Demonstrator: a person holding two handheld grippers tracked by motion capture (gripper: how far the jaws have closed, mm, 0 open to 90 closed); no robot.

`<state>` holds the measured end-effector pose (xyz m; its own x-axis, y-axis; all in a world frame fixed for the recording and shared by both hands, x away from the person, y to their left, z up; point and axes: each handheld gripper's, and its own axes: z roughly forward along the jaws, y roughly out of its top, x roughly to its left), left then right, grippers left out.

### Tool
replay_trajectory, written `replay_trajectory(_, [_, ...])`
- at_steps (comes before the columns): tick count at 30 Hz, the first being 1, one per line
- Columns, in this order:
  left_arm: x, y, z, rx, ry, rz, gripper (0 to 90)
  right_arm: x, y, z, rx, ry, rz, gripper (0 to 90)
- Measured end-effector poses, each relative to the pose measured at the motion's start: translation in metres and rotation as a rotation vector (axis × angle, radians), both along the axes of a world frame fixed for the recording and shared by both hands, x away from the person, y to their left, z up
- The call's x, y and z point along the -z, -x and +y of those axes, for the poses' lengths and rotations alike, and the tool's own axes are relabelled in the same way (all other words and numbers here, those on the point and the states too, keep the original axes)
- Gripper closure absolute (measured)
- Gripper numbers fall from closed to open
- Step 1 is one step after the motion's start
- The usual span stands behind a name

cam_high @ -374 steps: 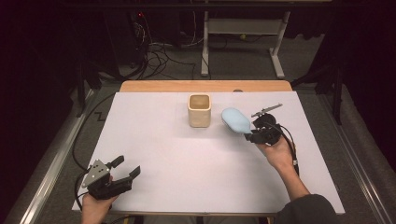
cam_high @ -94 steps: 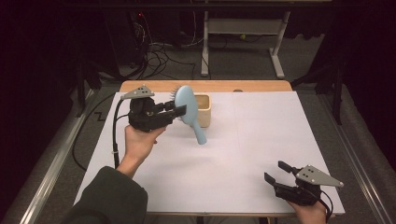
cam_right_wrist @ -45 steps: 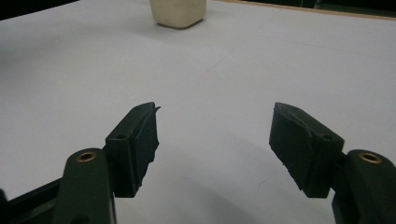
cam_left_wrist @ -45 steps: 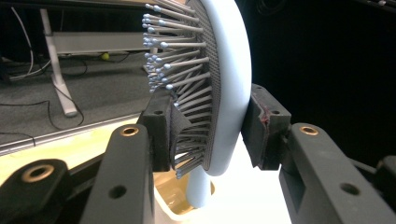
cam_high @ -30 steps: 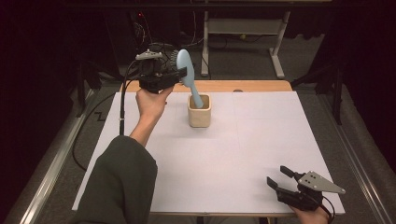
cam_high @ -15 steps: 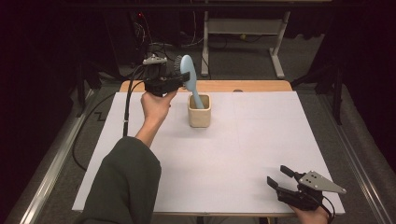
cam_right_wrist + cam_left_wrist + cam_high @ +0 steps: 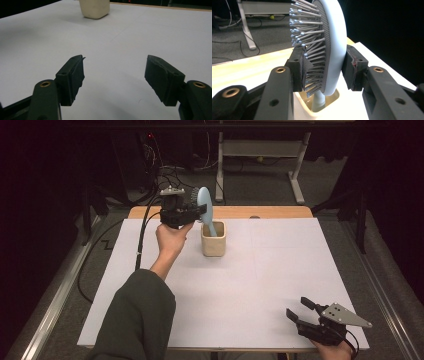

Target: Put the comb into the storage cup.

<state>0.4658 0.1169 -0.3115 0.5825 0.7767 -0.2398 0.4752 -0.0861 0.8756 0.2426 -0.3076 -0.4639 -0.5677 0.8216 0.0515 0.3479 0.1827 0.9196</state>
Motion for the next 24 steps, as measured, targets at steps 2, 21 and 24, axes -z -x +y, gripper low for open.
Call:
replay_trajectory(2, [0.003, 0.0, 0.0, 0.0, 0.004, 0.007, 57.6, 0.0, 0.0, 0.0, 0.001, -0.001, 0.001, 32.2])
replay_trajectory(21, [0.017, -0.002, -0.005, 0.009, -0.018, 0.035, 56.0, 0.0, 0.0, 0.0, 0.002, 0.0, 0.001, 32.2])
replay_trajectory(24, [0.019, -0.002, -0.005, 0.011, -0.028, 0.041, 55.4, 0.0, 0.0, 0.0, 0.002, 0.001, 0.0, 32.2])
